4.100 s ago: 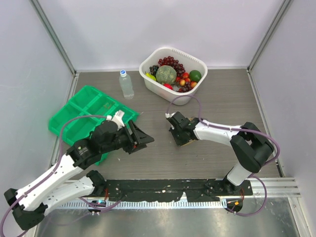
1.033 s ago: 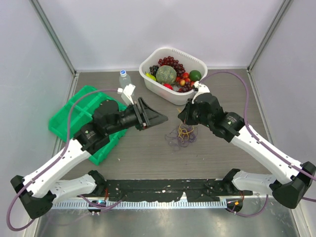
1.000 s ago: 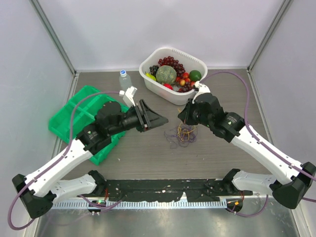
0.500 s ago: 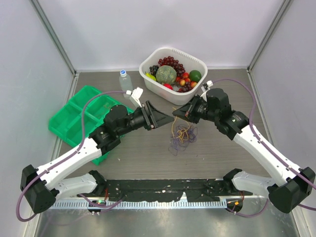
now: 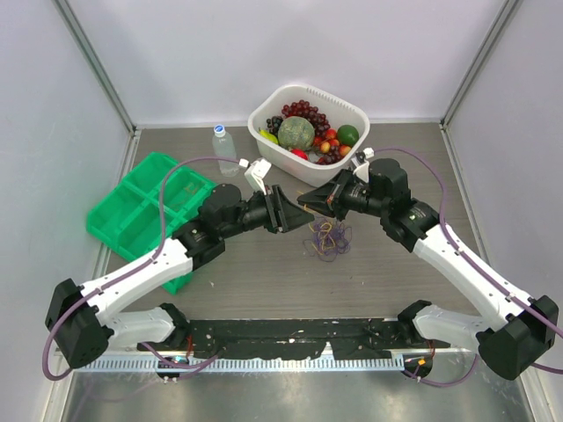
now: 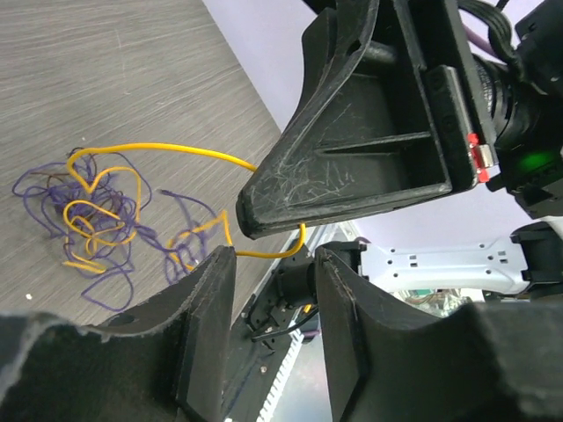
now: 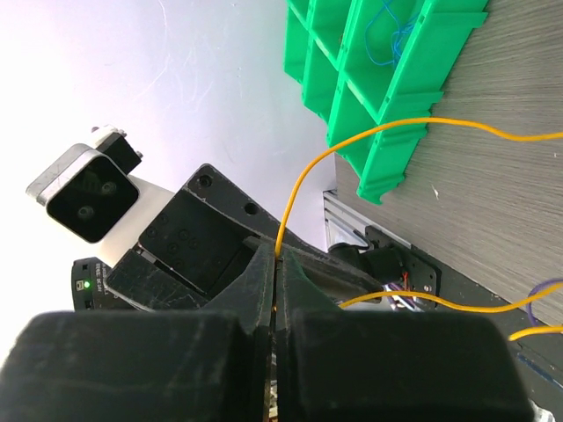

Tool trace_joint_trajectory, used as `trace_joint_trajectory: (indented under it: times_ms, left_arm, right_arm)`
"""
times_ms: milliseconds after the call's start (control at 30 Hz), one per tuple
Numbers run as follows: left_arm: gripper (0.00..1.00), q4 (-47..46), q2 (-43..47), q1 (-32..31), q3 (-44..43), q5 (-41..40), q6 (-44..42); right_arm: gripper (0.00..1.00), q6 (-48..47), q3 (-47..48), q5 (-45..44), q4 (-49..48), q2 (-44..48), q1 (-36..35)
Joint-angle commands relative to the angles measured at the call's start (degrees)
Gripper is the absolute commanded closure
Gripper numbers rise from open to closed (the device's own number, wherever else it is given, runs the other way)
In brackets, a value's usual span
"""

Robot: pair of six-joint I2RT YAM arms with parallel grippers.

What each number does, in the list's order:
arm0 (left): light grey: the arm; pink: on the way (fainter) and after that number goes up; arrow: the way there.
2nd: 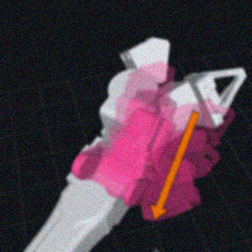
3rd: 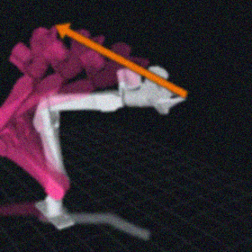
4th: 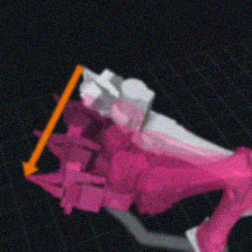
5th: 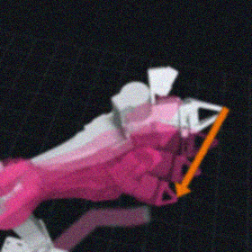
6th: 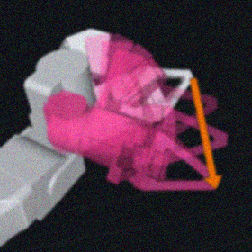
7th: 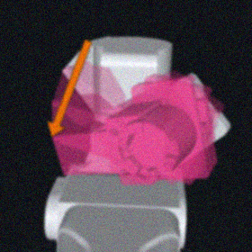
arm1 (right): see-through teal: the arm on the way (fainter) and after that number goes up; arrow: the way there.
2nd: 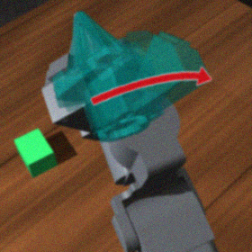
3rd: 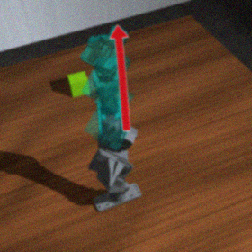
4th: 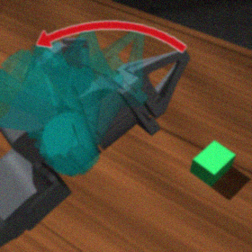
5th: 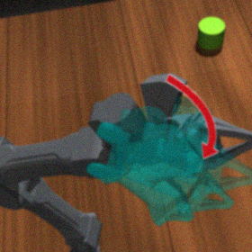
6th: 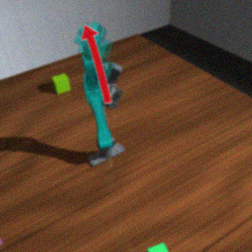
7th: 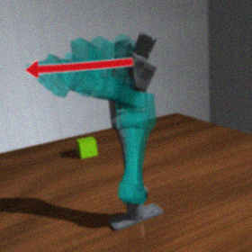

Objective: Untangle the cables

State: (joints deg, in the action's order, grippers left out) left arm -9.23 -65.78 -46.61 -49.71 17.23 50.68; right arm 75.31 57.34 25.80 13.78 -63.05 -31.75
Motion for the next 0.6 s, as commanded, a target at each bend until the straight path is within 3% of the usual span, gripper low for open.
trace_joint_trajectory:
  times_ms: [0,200,267,367,567]
  left_arm:
    - [0.53,1.8,0.9,-0.2,-2.9,-0.4,-3.7]
    - [0.37,4.4,5.7,-0.2,-0.2,-4.2,-5.2]
    - [0.36,3.4,6.0,-0.2,-0.1,-4.3,-5.2]
    - [0.36,2.5,4.3,-0.2,-1.3,-3.1,-5.0]
    - [0.48,-1.2,0.4,-0.2,-2.2,-0.1,-2.6]
  right_arm:
    - [0.99,1.9,0.0,1.4,-4.2,0.7,0.2]
    - [0.99,2.1,-0.2,1.5,-4.6,0.5,0.2]
    - [0.99,2.5,-0.2,1.9,-5.1,0.0,0.2]
    - [0.99,3.2,-0.2,2.4,-6.0,-0.1,0.2]
    - [0.99,3.9,0.2,2.4,-6.6,-0.3,0.2]
